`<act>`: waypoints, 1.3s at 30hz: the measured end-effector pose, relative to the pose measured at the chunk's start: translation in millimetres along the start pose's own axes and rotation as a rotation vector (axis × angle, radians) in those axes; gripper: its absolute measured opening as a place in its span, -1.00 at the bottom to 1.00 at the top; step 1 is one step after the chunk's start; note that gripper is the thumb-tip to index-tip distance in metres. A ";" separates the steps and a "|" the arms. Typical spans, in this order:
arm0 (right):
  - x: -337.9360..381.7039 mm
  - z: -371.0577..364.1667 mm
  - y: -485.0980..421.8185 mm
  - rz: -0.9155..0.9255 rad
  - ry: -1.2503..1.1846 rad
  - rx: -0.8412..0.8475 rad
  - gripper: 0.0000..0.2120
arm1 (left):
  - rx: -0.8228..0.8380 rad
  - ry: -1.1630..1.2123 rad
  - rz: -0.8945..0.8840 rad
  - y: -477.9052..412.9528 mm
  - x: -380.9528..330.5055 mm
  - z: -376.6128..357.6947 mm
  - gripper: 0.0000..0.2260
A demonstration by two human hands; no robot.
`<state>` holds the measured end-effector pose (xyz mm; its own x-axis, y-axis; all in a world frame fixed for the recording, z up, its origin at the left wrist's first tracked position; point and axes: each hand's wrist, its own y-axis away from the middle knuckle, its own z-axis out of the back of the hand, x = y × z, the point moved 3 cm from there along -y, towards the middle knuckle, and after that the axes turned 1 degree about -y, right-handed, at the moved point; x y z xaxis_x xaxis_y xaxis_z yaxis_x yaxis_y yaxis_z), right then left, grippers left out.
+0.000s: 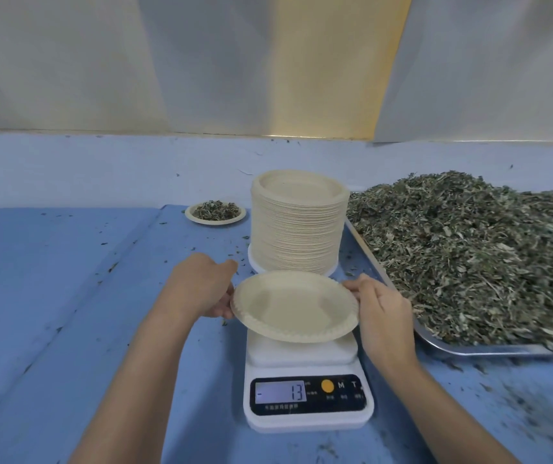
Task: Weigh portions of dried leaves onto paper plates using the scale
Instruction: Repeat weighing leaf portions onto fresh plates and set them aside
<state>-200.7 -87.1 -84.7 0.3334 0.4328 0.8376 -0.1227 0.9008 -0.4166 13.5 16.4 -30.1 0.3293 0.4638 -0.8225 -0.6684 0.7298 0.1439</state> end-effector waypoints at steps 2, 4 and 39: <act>-3.7 -1.2 0.1 -0.013 0.004 0.026 -0.63 | 0.016 -0.014 0.020 1.2 1.2 -1.2 -0.61; -7.3 -2.1 1.1 -0.031 0.001 0.055 -0.66 | 0.019 -0.014 0.033 1.8 1.4 -1.5 -0.62; -19.8 88.9 -46.1 -0.311 1.173 0.552 -0.61 | 0.177 -0.073 -0.766 65.1 -98.7 -134.9 -0.78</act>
<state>-284.7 -133.9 -50.7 0.9842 0.1717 -0.0431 -0.1624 0.9728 0.1652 -152.5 -49.6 -13.8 0.7020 -0.1733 -0.6908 -0.1233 0.9257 -0.3575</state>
